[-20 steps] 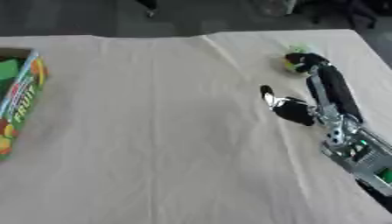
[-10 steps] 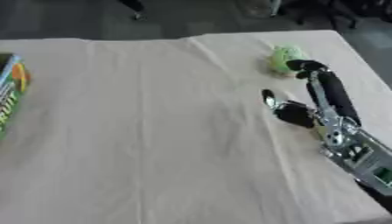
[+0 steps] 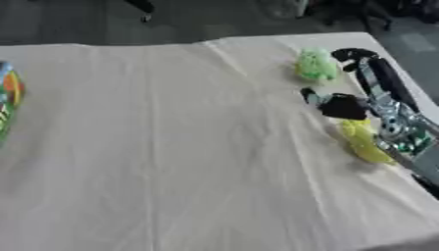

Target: Pick up the objects with one hand, pass them to the other hand, and then place them into the box on the other side of the table.

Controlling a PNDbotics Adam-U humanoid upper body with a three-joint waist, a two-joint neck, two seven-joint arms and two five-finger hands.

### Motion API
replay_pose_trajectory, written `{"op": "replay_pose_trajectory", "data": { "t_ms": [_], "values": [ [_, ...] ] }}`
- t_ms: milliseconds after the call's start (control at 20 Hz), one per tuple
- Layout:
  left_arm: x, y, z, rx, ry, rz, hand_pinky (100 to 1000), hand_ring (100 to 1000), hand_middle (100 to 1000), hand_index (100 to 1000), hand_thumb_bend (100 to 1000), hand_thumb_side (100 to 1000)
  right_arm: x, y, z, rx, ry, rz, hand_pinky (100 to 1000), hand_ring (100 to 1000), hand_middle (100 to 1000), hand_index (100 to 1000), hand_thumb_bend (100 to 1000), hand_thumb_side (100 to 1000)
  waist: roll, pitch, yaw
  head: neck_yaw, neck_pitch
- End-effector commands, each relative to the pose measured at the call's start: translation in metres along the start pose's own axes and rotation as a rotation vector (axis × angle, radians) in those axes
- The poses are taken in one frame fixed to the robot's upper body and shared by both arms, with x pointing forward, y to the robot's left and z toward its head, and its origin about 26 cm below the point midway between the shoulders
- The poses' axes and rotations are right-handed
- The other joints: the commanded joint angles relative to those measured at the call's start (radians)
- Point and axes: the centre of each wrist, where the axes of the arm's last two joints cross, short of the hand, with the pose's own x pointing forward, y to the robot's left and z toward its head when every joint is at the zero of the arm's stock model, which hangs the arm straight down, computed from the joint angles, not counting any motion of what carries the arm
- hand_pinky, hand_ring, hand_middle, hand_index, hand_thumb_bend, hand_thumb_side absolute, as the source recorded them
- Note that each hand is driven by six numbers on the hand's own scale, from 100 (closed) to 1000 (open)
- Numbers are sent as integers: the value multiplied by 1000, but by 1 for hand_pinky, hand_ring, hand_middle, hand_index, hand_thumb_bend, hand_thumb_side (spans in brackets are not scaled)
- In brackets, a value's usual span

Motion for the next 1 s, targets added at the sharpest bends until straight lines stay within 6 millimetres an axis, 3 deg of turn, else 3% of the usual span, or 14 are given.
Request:
{"op": "replay_pose_trajectory", "data": {
  "t_ms": [50, 100, 1000],
  "values": [
    [4, 9, -4, 31, -19, -6, 676, 762, 756, 728, 100, 690, 5, -18, -5, -212, 137, 117, 866, 827, 809, 841, 487, 251, 2, -25, -2, -4, -1],
    [3, 11, -4, 36, -17, -7, 676, 763, 755, 727, 100, 690, 4, -18, -5, -203, 139, 126, 877, 860, 843, 851, 497, 309, 3, -25, -1, -8, -1],
    [-2, 12, -2, 52, -3, -1, 676, 765, 753, 729, 100, 693, -53, -48, -84, -92, 403, 312, 882, 879, 871, 860, 466, 271, 18, -28, 21, -40, -4]
  ]
}}
